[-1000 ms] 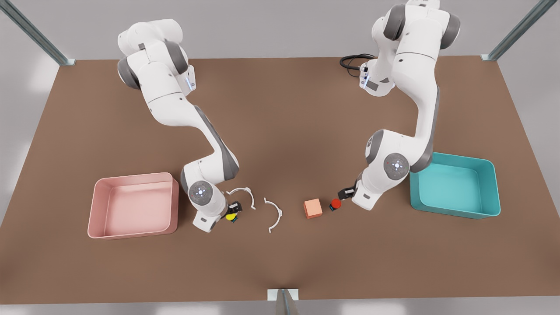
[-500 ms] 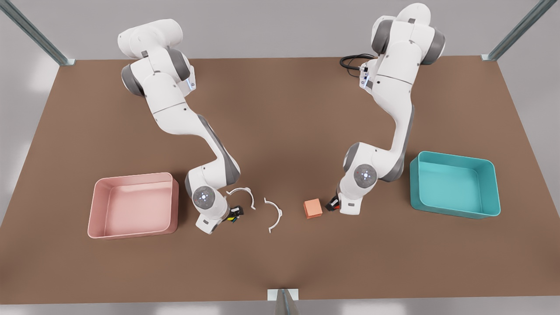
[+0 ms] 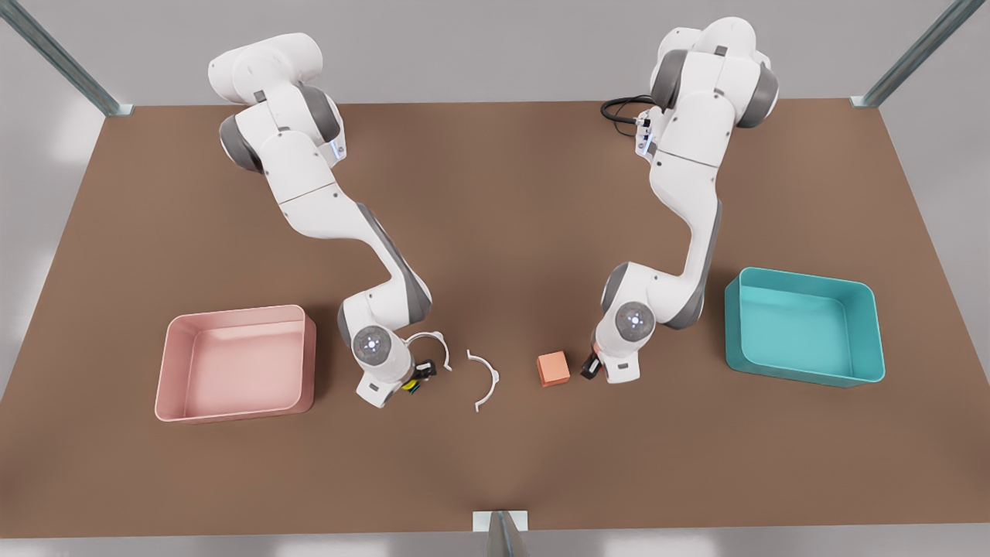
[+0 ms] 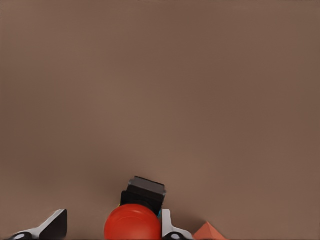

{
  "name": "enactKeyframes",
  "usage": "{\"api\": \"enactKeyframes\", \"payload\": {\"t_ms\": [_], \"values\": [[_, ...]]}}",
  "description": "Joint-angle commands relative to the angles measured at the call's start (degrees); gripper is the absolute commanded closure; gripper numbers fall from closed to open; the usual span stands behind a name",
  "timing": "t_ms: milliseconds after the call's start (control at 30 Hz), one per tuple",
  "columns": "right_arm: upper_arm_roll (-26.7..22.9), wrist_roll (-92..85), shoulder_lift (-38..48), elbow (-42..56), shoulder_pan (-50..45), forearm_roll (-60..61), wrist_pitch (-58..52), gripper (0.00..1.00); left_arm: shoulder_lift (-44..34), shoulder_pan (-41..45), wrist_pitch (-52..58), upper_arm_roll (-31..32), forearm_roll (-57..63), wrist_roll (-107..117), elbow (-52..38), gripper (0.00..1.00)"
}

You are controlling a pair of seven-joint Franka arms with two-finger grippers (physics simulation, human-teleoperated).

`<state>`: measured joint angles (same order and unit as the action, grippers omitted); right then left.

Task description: Place the red button in the blue storage box with the left arm, and place the yellow button in the pink storage box with the right arm

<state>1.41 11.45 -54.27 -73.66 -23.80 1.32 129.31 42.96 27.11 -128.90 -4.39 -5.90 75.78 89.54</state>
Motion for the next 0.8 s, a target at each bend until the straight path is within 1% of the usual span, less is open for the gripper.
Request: {"api": "enactKeyframes", "payload": {"t_ms": [0, 33, 67, 100, 133, 233, 300, 367, 400, 467, 500, 567, 600, 633, 700, 767], "values": [[0.00, 0.76, 0.13, 0.18, -0.02, -0.09, 0.77, 0.07, 0.20, -0.04, -0.30, 0.00, 0.45, 12.73, -0.15, 0.16], [0.00, 0.68, 0.22, 0.18, -0.02, -0.09, 0.77, 0.07, 0.20, 0.05, -0.30, 0.00, 0.54, 12.73, -0.15, 0.25], [0.00, 0.41, 0.13, 0.18, -0.02, -0.09, 0.77, 0.18, 0.20, 0.05, -0.65, 0.00, 0.54, 12.73, -0.15, 0.25], [0.00, 0.41, 0.13, 0.18, 0.07, -0.09, 0.77, 0.35, 0.20, 0.05, -0.65, -0.09, 0.54, 12.73, -0.15, 0.25], [0.00, 0.33, 0.22, 0.18, 0.07, -0.09, 0.77, 0.45, 0.20, 0.05, -0.65, -0.09, 0.54, 12.73, -0.15, 0.27], [0.00, 0.41, 0.22, 0.18, -0.02, -0.09, 0.77, 0.45, 0.20, 0.14, -0.73, 0.00, 1.07, 12.90, -0.15, 0.37], [0.00, 0.59, 0.39, 0.18, -0.02, -0.01, 0.77, 0.45, 0.20, 0.14, -0.74, -0.09, 1.16, 12.90, -0.15, 0.42], [0.00, -0.64, 1.09, 0.18, 0.16, -0.01, 0.42, 0.45, 0.20, 0.05, -0.74, 0.00, 1.16, 12.90, -0.15, 0.42], [-0.09, -1.69, 3.20, -0.26, 0.59, -0.01, -0.45, 0.45, 0.20, 0.05, -0.74, -0.09, 1.16, 12.90, -0.15, 0.42], [-0.09, -4.07, 6.63, -0.44, 2.00, 0.08, -5.81, 0.47, 0.20, 0.05, -0.74, 0.00, 1.16, 12.82, -0.15, 0.46], [-0.09, -4.33, 8.30, -0.44, 2.88, -0.01, -8.19, 0.53, 0.02, 0.05, -0.65, 0.00, 1.16, 12.64, -0.15, 0.48], [-0.18, -6.44, 12.25, -0.52, 5.60, -0.01, -13.99, 0.52, -0.42, -0.04, -0.21, -0.09, 1.07, 12.11, -0.77, 0.48], [-0.18, -6.71, 14.97, -2.27, 6.66, -0.27, -17.06, 0.52, -0.77, -0.22, 0.05, -0.09, 1.16, 12.11, -0.77, 0.48], [-0.26, -7.75, 19.28, -7.90, 8.50, -0.71, -16.63, 0.53, -2.52, -0.22, 1.98, -0.79, 1.07, 10.98, -0.77, 0.48], [-0.26, -11.80, 25.35, -15.46, 11.58, -1.41, -16.54, 0.53, -8.49, -1.97, 9.45, -1.85, 1.07, 4.74, -1.03, 0.48], [-0.18, -15.93, 27.90, -21.17, 15.36, -1.85, -13.56, 0.53, -11.93, -4.26, 15.08, -2.73, 1.07, -3.09, -1.03, 0.48]]}}
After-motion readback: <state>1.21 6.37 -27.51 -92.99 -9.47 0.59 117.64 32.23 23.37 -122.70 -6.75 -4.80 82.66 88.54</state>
